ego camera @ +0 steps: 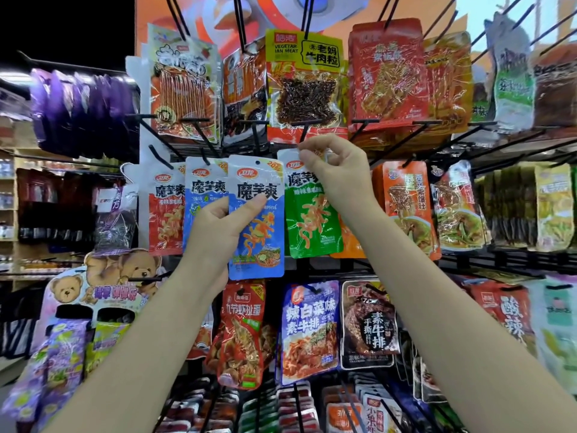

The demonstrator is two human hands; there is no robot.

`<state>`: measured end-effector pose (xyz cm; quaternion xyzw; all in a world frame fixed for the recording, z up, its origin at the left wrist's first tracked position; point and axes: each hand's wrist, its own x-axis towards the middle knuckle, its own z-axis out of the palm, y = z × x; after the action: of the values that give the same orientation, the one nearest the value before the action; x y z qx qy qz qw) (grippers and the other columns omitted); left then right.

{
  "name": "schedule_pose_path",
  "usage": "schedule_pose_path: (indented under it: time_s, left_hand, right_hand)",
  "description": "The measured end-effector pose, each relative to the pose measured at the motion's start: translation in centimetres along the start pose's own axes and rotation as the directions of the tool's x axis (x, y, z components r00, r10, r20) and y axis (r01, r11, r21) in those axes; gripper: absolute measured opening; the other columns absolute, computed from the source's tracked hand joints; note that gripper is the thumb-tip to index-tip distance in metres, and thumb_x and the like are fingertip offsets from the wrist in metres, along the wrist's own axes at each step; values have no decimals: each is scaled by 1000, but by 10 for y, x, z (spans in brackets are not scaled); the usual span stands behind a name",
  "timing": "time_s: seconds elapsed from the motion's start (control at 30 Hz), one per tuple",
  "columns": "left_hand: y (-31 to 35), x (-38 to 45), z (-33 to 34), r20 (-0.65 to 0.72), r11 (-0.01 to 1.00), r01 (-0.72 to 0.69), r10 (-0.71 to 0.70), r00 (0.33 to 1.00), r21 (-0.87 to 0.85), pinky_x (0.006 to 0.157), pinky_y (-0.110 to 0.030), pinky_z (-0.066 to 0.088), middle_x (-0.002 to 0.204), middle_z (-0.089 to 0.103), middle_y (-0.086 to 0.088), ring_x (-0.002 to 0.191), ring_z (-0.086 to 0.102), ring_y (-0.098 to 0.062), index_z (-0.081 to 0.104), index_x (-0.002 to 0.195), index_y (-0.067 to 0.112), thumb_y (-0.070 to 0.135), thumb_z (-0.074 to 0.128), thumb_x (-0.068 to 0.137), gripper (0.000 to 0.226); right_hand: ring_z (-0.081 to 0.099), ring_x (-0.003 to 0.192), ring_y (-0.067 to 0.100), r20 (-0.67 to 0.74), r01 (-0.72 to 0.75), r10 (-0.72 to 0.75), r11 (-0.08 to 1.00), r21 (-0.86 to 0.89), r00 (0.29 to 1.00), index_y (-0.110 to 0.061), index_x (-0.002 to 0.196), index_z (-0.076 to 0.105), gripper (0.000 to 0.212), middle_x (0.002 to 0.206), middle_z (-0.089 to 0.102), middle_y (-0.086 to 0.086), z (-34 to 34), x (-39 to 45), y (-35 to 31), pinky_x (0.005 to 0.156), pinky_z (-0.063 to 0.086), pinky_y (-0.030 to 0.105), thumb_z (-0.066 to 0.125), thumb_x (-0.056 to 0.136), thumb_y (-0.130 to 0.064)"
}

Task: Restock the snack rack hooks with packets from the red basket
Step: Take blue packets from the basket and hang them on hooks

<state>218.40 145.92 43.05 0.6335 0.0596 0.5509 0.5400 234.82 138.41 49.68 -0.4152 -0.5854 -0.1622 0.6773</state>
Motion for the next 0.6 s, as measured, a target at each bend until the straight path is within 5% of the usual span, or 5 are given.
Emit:
schedule_pose_path:
  time_s: [0.1, 0.2, 0.3, 0.43, 0.6]
  left_hand:
    - [-1, -1, 0, 7, 1000, 1, -1, 1000, -5, 88, -58, 57, 104, 70, -28, 80, 68, -31, 59, 101, 9, 36, 80, 67, 48]
    - [-2, 0, -2, 19, 1000, -3, 3, 1000, 0, 82, -52, 59, 101, 72, -26, 74, 69, -30, 61, 95, 7, 36, 80, 68, 44]
    - [-2, 1, -4, 32, 999, -20, 20, 999, -27, 67, -38, 61, 84, 76, -11, 65, 72, -22, 64, 81, 8, 33, 78, 67, 32]
    - [0, 1, -7, 27, 999, -30, 31, 999, -39, 67, -37, 61, 79, 76, -7, 63, 71, -20, 65, 82, 11, 31, 76, 70, 26]
    - [0, 3, -8, 32, 998, -36, 38, 999, -46, 65, -36, 62, 77, 77, -5, 63, 72, -19, 66, 84, 10, 30, 75, 74, 24]
  right_hand:
    - [51, 50, -9, -2, 16, -16, 1000, -21, 1000, 2, 105, 71, 13, 49, 54, -28, 1, -3, 2, 58, 39, 4, 66, 94, -3]
    - [54, 57, -12, 2, 8, -8, 1000, 3, 1000, -5, 109, 73, 16, 58, 59, -27, 4, -2, 3, 60, 41, 4, 67, 94, -7]
    - [61, 79, -12, -11, 22, -22, 1000, 1, 1000, -10, 111, 75, 18, 89, 71, -15, 8, 0, 5, 73, 46, 7, 69, 94, -12]
    - [53, 57, -11, -46, 13, -13, 1000, -7, 999, -7, 110, 74, 17, 54, 55, -32, 5, 3, 5, 64, 42, 7, 68, 94, -11]
    - [46, 46, -8, -46, 19, -21, 999, -41, 999, -4, 115, 72, 22, 45, 47, -31, 3, 0, 6, 55, 37, 6, 67, 96, -10]
